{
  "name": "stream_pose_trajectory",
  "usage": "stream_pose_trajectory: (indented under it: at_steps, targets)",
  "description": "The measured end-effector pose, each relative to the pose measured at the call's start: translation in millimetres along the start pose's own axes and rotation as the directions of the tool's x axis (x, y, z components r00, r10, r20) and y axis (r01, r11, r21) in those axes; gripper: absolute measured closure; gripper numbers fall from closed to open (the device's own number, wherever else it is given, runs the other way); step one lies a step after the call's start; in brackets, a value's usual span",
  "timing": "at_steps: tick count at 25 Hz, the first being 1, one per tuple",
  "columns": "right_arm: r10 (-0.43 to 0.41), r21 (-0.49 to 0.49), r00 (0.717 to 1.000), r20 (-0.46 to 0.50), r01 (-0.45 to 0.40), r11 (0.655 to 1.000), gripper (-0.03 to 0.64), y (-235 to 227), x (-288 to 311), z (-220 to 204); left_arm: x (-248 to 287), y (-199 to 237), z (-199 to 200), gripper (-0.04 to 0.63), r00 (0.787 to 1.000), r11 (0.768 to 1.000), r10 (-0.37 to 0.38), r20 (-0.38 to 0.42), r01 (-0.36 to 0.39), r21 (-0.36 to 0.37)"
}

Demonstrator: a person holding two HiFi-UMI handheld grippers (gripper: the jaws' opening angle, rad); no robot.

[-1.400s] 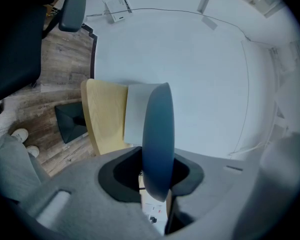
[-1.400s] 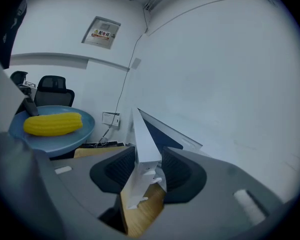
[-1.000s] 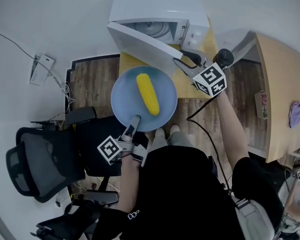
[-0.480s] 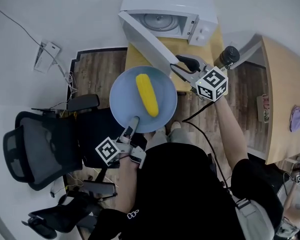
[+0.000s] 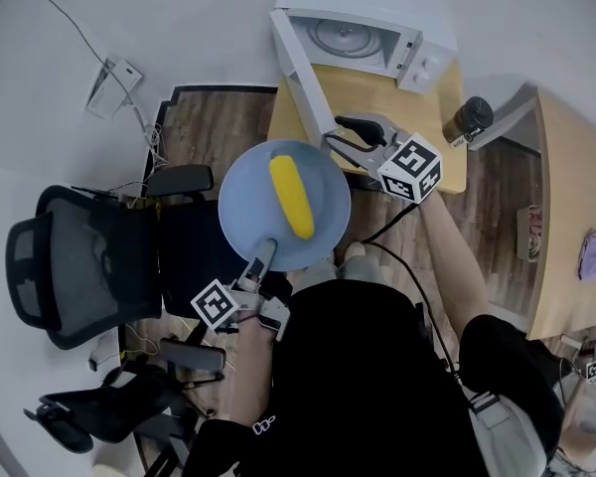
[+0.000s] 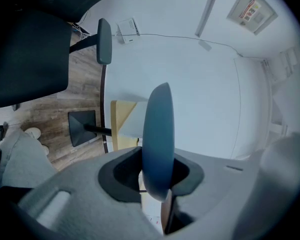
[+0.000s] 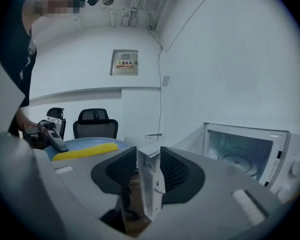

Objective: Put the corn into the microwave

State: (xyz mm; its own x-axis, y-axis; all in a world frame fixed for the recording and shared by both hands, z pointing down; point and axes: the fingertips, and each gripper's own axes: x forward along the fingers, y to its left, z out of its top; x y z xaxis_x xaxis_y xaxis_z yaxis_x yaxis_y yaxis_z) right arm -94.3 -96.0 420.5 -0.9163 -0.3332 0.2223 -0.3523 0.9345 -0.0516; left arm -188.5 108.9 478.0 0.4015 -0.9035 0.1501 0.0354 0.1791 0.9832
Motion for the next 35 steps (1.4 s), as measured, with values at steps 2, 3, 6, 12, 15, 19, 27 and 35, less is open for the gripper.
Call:
stream_pose_trajectory:
  at_steps: [2, 3, 6, 12, 15, 19, 27, 35]
  targets:
    - [0.035, 0.004, 0.999, 0.007, -0.035, 0.999, 0.465, 7.6, 11.6, 4.8, -7.3, 1.8, 0.8, 0.497, 1.0, 1.0, 0.005, 0.014, -0.005, -0.004]
    - [0.051, 0.008, 0.999, 0.013, -0.051, 0.999, 0.468, 10.5, 17.8, 8.1, -10.5, 2.3, 1.7, 0.497, 1.0, 1.0, 0.007, 0.021, -0.007, -0.007]
    - [0.105, 0.011, 0.994, 0.022, -0.106, 0.994, 0.471, 22.0, 38.3, 15.7, -19.9, 3.6, 5.6, 0.497, 0.999, 1.0, 0.008, 0.042, -0.008, -0.013]
    - [0.204, 0.018, 0.979, 0.022, -0.204, 0.979, 0.482, 46.8, 81.1, 24.1, -29.2, 5.9, 8.9, 0.497, 0.998, 1.0, 0.0, 0.06, 0.001, -0.019]
    - [0.254, -0.01, 0.967, -0.002, -0.254, 0.967, 0.482, 55.5, 101.1, 28.6, -29.9, 8.0, 10.4, 0.497, 0.998, 1.0, 0.003, 0.063, -0.001, -0.024]
    - [0.308, -0.019, 0.951, -0.032, -0.308, 0.951, 0.465, 60.9, 120.7, 33.9, -27.9, 8.0, 14.0, 0.495, 0.998, 1.0, 0.007, 0.066, -0.005, -0.029]
    - [0.191, 0.044, 0.981, -0.034, -0.189, 0.981, 0.586, 19.0, 155.6, 28.0, -11.4, 6.4, 28.6, 0.497, 0.997, 1.0, 0.013, 0.07, -0.012, -0.017]
    - [0.081, 0.106, 0.997, 0.016, -0.082, 0.991, 0.596, -31.9, 133.6, 31.7, 24.2, -2.2, 34.7, 0.497, 1.0, 1.0, 0.001, 0.027, -0.001, 0.007]
